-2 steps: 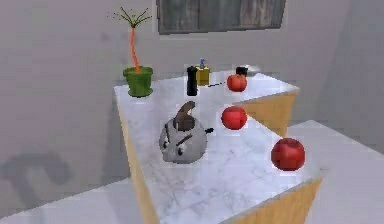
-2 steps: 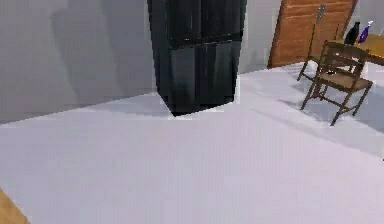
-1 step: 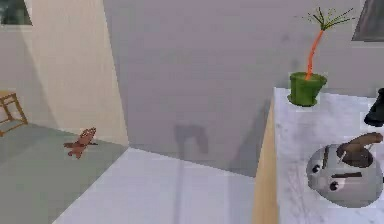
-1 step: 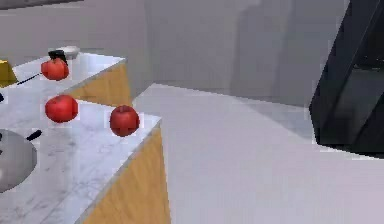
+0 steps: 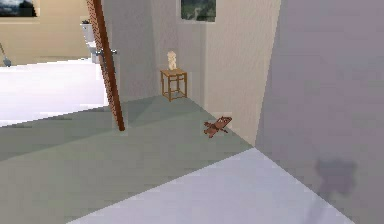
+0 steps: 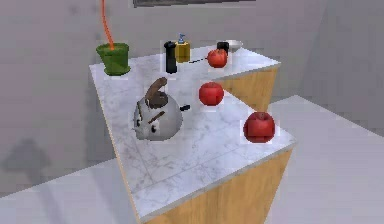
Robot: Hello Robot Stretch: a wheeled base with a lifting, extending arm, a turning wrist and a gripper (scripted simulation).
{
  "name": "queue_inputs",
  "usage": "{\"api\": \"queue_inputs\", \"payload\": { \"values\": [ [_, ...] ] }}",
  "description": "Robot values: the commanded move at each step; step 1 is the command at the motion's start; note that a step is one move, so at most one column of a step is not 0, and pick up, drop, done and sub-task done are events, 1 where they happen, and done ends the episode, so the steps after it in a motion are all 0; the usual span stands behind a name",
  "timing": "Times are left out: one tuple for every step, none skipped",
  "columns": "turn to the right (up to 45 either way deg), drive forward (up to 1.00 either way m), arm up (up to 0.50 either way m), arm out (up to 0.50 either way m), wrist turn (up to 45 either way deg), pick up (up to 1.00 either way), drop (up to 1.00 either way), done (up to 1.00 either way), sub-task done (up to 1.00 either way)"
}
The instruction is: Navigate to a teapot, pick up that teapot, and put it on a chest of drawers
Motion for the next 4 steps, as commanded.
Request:
{"api": "queue_inputs", "payload": {
  "values": [
    [0.0, 0.0, 0.5, 0.0, 0.0, 0.0, 0.0, 0.0, 0.0],
    [0.0, 0.0, 0.38, 0.0, 0.0, 0.0, 0.0, 0.0, 0.0],
    [0.0, 0.0, 0.0, 0.26, 0.0, 0.0, 0.0, 0.0, 0.0],
    [0.0, 0.0, 0.0, 0.0, 45.0, 0.0, 0.0, 0.0, 0.0]
  ]
}}
